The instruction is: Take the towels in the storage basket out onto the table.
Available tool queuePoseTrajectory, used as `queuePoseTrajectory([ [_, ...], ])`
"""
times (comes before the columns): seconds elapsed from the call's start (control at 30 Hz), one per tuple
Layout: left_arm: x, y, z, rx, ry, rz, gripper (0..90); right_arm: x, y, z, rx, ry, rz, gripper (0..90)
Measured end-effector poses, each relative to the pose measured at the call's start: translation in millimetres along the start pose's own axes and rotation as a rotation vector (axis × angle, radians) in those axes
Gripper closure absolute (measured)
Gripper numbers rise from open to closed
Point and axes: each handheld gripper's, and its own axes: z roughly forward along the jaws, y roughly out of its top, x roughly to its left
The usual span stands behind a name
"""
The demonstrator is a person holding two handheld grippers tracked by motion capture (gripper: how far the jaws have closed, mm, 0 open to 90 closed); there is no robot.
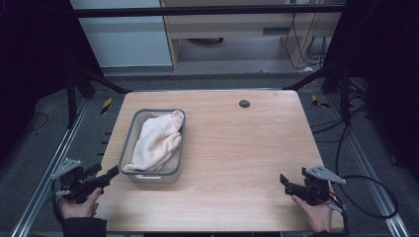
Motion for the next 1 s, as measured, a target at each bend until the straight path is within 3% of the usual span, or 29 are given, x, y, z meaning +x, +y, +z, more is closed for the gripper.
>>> queuePoseTrajectory([
  [0.27,-0.6,14.7,-1.1,0.006,-0.011,0.004,24.3,1.4,-1.1,2.4,0.012,-0.001,-0.017,14.1],
  [0.6,-17.3,47.5,3.1,-0.003,-0.037,0.077,24.2,2.0,-1.6,1.3,0.018,-0.005,-0.020,14.3],
  [0.73,-27.2,63.2,10.4,0.028,-0.045,0.118,23.2,1.8,-1.4,1.0,0.018,-0.004,-0.019,14.3],
  [0.97,-39.1,77.3,24.1,0.075,-0.052,0.152,22.6,0.9,-1.0,1.4,0.016,-0.001,-0.021,14.3],
  [1.0,-42.4,80.8,29.2,0.087,-0.042,0.173,22.6,0.9,-1.0,1.4,0.016,0.001,-0.022,14.3],
])
